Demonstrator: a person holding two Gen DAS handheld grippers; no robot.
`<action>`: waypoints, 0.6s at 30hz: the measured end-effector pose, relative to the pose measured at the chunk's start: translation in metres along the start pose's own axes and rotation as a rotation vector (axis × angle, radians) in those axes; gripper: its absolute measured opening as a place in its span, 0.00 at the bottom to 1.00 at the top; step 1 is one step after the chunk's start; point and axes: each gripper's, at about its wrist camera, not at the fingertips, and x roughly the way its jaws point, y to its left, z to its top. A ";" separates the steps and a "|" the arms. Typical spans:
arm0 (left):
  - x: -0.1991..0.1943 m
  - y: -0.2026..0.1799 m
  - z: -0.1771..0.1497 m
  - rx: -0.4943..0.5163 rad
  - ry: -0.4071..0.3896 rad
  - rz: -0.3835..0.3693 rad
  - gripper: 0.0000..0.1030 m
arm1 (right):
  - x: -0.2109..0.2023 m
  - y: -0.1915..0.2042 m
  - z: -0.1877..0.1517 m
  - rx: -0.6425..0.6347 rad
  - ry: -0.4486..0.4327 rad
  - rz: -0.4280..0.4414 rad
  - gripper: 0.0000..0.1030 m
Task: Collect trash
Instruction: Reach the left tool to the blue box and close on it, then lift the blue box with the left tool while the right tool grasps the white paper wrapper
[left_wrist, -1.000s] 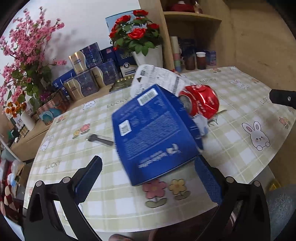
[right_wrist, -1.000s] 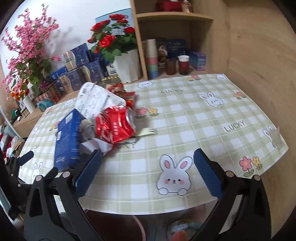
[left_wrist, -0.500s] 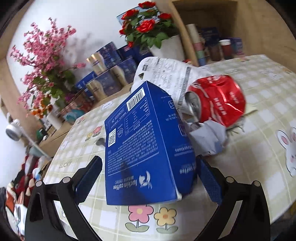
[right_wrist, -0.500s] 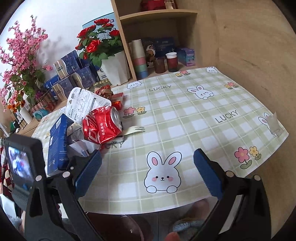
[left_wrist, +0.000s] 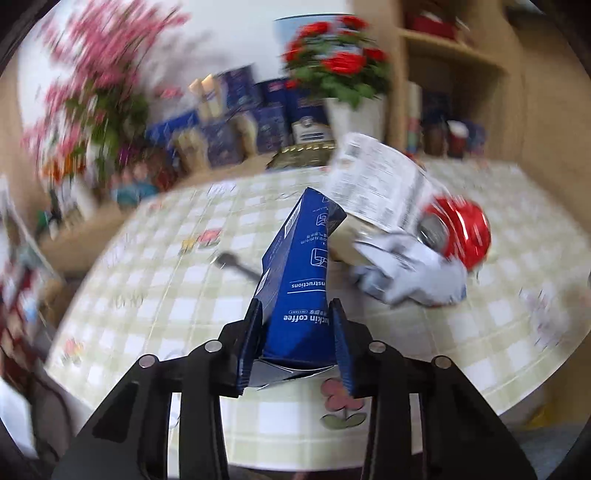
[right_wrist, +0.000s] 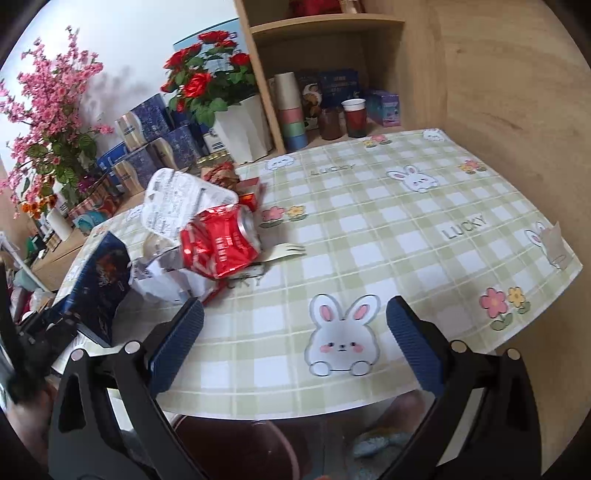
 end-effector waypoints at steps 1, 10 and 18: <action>-0.002 0.017 0.002 -0.054 0.018 -0.021 0.35 | 0.001 0.006 0.000 -0.010 0.005 0.012 0.95; 0.014 0.115 -0.001 -0.308 0.146 -0.044 0.39 | 0.014 0.056 0.001 -0.107 0.063 0.064 0.95; 0.022 0.138 -0.009 -0.382 0.117 -0.111 0.38 | 0.040 0.091 0.004 -0.274 0.088 0.100 0.95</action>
